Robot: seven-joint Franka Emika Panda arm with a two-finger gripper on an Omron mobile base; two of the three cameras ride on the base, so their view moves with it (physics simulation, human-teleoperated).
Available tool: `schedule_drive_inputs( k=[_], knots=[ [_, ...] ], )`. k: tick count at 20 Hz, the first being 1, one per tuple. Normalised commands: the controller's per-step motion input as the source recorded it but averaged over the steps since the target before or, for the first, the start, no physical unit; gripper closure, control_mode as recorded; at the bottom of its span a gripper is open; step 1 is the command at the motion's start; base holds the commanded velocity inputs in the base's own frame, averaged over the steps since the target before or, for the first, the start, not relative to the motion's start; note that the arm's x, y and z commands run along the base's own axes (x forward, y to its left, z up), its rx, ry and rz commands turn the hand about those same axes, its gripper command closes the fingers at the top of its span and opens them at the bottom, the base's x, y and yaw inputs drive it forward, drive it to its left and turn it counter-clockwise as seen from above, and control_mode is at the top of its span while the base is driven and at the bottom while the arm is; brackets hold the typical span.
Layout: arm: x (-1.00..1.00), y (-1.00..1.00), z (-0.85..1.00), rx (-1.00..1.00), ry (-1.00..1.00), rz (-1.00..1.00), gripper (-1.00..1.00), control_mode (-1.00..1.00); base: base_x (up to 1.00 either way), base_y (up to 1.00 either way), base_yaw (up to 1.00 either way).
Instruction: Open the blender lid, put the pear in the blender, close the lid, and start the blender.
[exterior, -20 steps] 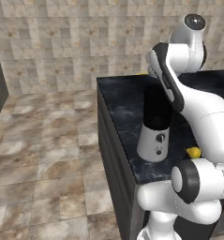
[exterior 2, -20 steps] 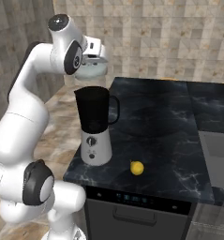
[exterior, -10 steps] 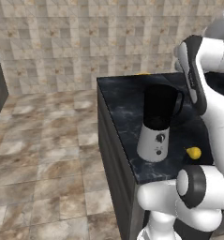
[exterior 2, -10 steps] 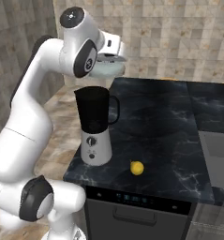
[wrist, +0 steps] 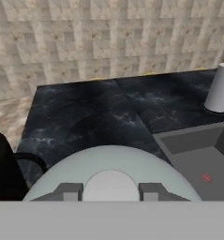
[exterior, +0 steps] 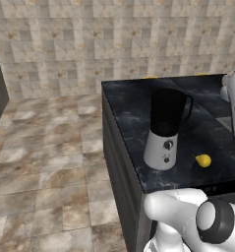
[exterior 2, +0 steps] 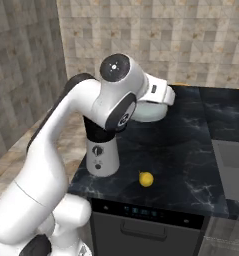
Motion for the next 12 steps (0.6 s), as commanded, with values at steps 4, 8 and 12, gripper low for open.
schedule_drive_inputs(
  k=[4,8,12],
  knots=[
    [-0.31,-0.96,-0.94,0.00,0.01,-0.08,1.00,-1.00,0.00,0.00,0.00],
    [-0.05,-0.94,-0.91,0.00,0.07,-0.05,1.00,-1.00,0.00,0.00,0.00],
    [0.11,-0.84,-0.84,0.00,0.12,0.00,1.00,-1.00,0.00,0.00,0.00]
  ],
)
